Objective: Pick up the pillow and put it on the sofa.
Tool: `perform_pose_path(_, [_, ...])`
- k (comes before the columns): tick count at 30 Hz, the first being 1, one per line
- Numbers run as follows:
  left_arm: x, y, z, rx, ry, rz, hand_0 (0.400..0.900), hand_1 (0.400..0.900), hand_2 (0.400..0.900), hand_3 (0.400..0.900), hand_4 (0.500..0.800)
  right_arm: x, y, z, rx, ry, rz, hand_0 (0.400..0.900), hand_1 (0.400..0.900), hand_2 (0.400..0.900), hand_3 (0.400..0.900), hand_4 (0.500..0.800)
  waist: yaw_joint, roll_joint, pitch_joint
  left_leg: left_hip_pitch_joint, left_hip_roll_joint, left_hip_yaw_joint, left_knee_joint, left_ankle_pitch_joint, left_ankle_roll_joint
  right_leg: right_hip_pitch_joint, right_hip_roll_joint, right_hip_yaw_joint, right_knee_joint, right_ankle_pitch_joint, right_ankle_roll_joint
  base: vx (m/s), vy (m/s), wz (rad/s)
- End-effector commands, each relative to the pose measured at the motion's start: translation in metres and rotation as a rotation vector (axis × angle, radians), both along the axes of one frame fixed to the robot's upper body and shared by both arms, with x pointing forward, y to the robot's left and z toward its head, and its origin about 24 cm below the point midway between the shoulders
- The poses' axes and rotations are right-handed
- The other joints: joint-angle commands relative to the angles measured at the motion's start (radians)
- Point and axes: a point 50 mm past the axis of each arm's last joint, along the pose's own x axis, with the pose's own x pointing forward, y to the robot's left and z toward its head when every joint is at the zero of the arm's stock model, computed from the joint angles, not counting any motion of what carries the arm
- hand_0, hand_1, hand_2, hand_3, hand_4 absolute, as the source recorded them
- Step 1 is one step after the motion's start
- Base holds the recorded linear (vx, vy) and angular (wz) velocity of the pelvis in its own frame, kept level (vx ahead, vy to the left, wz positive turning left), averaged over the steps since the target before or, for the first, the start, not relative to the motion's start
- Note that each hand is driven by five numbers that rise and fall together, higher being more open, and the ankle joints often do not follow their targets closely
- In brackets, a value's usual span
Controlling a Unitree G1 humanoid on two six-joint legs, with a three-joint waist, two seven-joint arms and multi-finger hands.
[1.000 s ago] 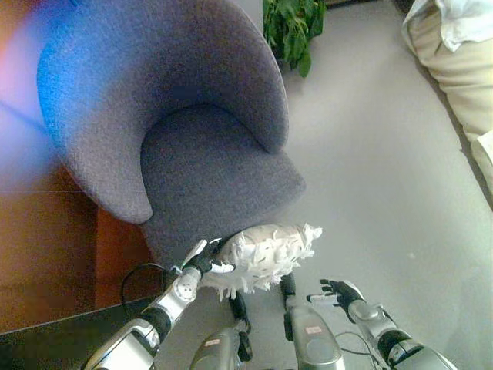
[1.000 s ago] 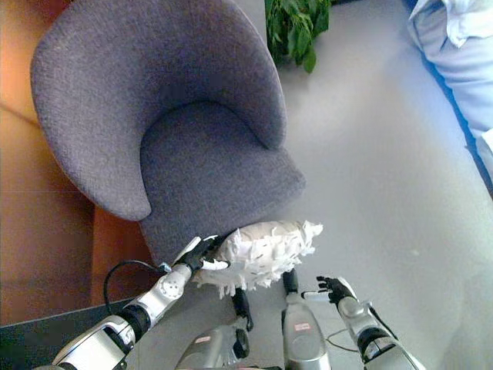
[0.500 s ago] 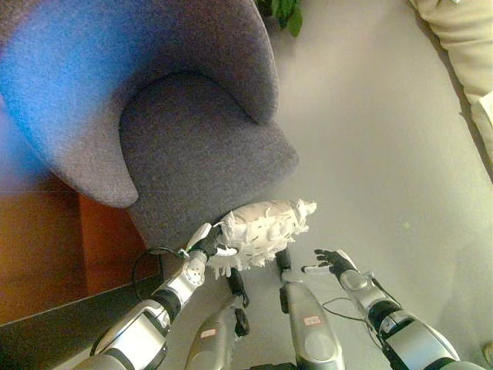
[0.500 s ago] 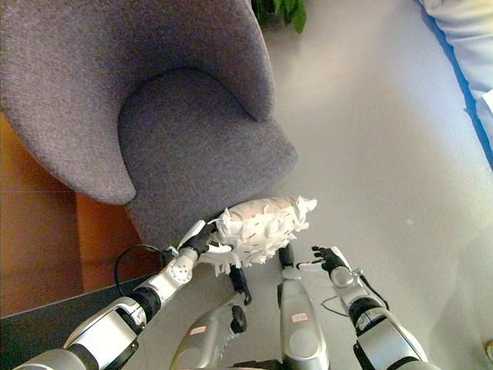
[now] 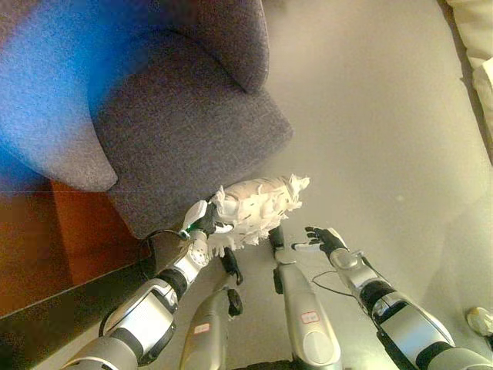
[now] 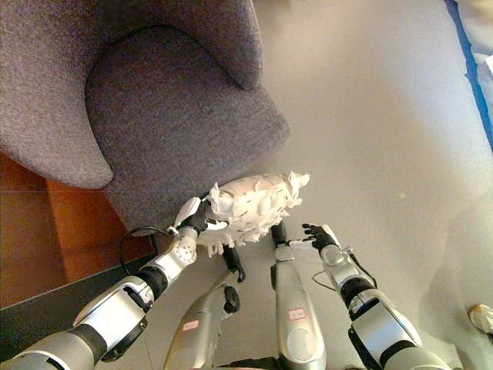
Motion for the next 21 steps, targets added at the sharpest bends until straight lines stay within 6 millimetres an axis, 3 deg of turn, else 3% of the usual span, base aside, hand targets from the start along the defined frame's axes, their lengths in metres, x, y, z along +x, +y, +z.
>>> perform_pose_path(1, [0.019, 0.012, 0.029, 0.072, -0.130, 0.030, 0.655, 0.655, 0.655, 0.655, 0.653, 0.008, 0.002, 0.012, -0.022, -0.058, 0.033, 0.900, 0.900, 0.900, 0.900, 0.800, -0.013, -0.056, 0.005, -0.133, 0.046, -0.055, 0.219, -0.091, -0.071, -0.045, -0.043, 0.062, 0.005, -0.011, 0.097, -0.03, -0.008, -0.05])
perform_pose_path(2, [0.021, 0.013, 0.032, 0.074, -0.137, 0.034, 0.586, 0.586, 0.586, 0.586, 0.612, 0.009, 0.003, 0.013, -0.021, -0.065, 0.036, 0.900, 0.900, 0.900, 0.900, 0.800, -0.016, -0.058, 0.005, -0.145, 0.048, -0.054, 0.222, -0.089, -0.073, -0.057, -0.042, 0.064, 0.005, -0.007, 0.097, -0.03, -0.008, -0.05])
perform_pose_path(3, [0.023, 0.013, 0.036, 0.074, -0.144, 0.038, 0.435, 0.435, 0.435, 0.435, 0.521, 0.011, 0.004, 0.015, -0.018, -0.076, 0.039, 0.900, 0.900, 0.900, 0.900, 0.800, -0.018, -0.060, 0.005, -0.159, 0.050, -0.053, 0.226, -0.087, -0.075, -0.071, -0.040, 0.065, 0.007, -0.004, 0.097, -0.04, -0.010, -0.05])
perform_pose_path(4, [0.025, 0.014, 0.038, 0.075, -0.151, 0.041, 0.400, 0.400, 0.400, 0.400, 0.500, 0.011, 0.004, 0.017, -0.016, -0.083, 0.040, 0.900, 0.900, 0.900, 0.900, 0.800, -0.020, -0.061, 0.005, -0.167, 0.050, -0.053, 0.229, -0.086, -0.075, -0.078, -0.039, 0.066, 0.008, -0.003, 0.097, -0.04, -0.015, -0.05])
perform_pose_path(11, [0.034, 0.019, 0.054, 0.071, -0.189, 0.061, 0.400, 0.400, 0.400, 0.400, 0.500, 0.017, 0.010, 0.026, -0.005, -0.128, 0.055, 0.900, 0.900, 0.900, 0.900, 0.800, -0.028, -0.069, 0.005, -0.214, 0.050, -0.065, 0.238, -0.082, -0.078, -0.123, -0.030, 0.070, 0.011, 0.006, 0.096, -0.02, -0.018, -0.04])
perform_pose_path(21, [0.034, 0.015, 0.056, 0.044, -0.198, 0.043, 0.400, 0.400, 0.400, 0.400, 0.500, 0.014, 0.014, 0.021, 0.009, -0.115, 0.056, 0.900, 0.900, 0.900, 0.900, 0.800, -0.026, -0.063, 0.005, -0.195, 0.047, -0.077, 0.220, -0.079, -0.080, -0.106, -0.033, 0.065, 0.005, 0.003, 0.093, 0.00, 0.000, 0.00])
